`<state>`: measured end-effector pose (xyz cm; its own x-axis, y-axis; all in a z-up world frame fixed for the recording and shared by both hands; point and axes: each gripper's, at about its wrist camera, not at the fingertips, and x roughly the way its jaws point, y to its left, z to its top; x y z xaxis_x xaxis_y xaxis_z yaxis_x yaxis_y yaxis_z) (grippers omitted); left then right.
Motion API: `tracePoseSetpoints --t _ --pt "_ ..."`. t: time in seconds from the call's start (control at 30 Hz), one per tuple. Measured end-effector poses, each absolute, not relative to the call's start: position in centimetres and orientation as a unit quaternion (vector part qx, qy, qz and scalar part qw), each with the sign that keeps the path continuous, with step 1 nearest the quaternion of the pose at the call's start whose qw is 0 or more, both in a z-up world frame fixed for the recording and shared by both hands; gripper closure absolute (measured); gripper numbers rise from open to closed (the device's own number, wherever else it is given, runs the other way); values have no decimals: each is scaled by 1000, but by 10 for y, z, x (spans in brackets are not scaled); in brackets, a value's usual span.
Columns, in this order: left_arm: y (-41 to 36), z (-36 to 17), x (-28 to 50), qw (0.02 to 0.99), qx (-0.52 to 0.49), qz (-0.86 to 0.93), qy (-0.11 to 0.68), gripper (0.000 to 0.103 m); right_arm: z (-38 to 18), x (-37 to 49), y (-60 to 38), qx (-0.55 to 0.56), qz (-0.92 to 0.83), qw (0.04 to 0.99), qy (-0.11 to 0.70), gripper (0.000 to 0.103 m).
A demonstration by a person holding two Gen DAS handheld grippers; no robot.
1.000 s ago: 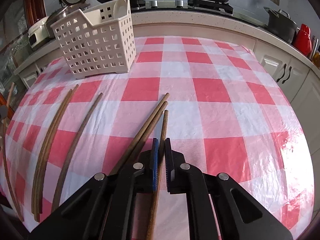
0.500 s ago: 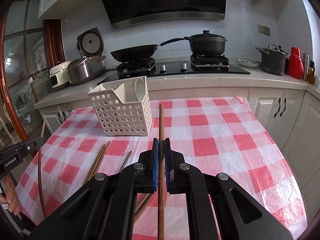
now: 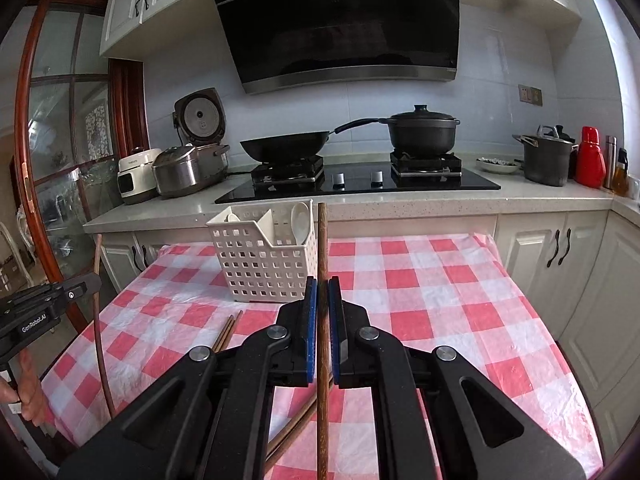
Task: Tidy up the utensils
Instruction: 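Carry both upright chopsticks up toward the white caddy with both tools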
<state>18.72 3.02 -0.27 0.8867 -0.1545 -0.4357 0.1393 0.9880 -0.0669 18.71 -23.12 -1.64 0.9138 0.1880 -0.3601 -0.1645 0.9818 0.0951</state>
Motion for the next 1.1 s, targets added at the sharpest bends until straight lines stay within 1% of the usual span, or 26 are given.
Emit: tracePoseSetpoints --t 0.53,1.1 --pt "29 16 164 980 -7 -77 184 97 -3 167 -226 22 101 982 157 97" --pt "31 16 159 982 -4 -78 174 97 -2 165 -225 22 104 983 152 97"
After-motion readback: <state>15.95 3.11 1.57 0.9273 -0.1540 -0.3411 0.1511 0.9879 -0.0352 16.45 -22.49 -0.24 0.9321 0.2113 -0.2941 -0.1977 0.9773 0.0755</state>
